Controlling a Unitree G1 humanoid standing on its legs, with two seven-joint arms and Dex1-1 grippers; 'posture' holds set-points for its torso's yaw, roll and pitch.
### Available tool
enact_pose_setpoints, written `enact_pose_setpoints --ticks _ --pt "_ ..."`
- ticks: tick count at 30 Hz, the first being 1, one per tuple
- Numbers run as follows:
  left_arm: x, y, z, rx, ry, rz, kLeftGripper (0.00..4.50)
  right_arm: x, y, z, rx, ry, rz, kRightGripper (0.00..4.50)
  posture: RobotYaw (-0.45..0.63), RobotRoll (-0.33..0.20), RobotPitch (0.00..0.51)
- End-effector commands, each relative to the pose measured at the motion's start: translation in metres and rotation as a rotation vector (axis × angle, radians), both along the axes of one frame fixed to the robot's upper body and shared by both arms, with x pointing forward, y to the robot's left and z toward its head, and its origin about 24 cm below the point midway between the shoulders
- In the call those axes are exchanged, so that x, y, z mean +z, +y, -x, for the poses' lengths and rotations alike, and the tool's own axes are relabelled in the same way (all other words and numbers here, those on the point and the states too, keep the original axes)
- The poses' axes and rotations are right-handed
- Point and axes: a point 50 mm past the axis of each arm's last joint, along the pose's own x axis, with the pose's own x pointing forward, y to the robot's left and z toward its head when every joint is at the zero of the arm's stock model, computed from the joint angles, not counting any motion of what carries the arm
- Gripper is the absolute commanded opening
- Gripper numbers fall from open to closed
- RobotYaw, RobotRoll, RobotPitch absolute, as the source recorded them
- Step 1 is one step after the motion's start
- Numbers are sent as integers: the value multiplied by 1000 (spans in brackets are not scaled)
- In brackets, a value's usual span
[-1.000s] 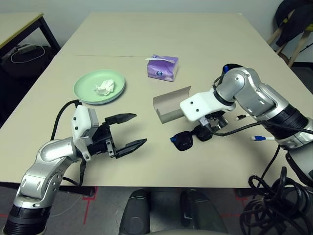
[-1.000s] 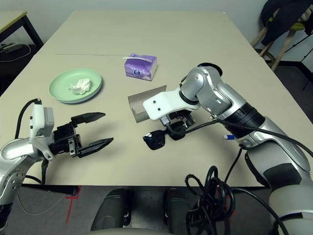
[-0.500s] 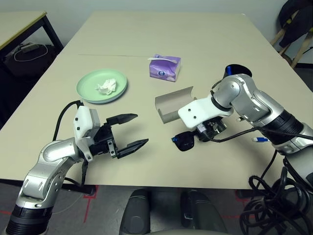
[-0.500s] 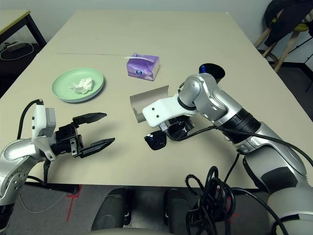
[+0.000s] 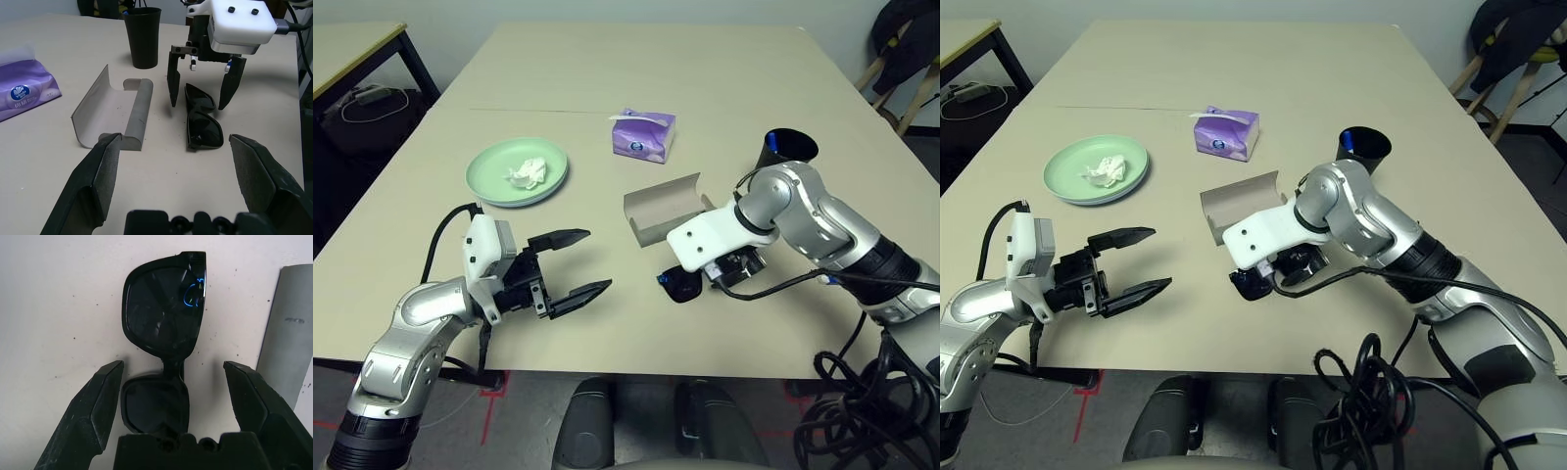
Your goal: Organize and tidy the items on the table.
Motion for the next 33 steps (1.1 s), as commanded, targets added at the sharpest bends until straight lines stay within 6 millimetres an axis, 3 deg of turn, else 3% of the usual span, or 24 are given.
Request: enact_pose_setpoints --ticks 1,33 --pt "-4 -3 3 -24 9 -7 4453 -5 -2 5 -28 -4 10 4500 207 0 112" --pt "-4 -6 1 -38 19 -18 4453 -12 -2 5 -88 -51 3 4500 183 0 132"
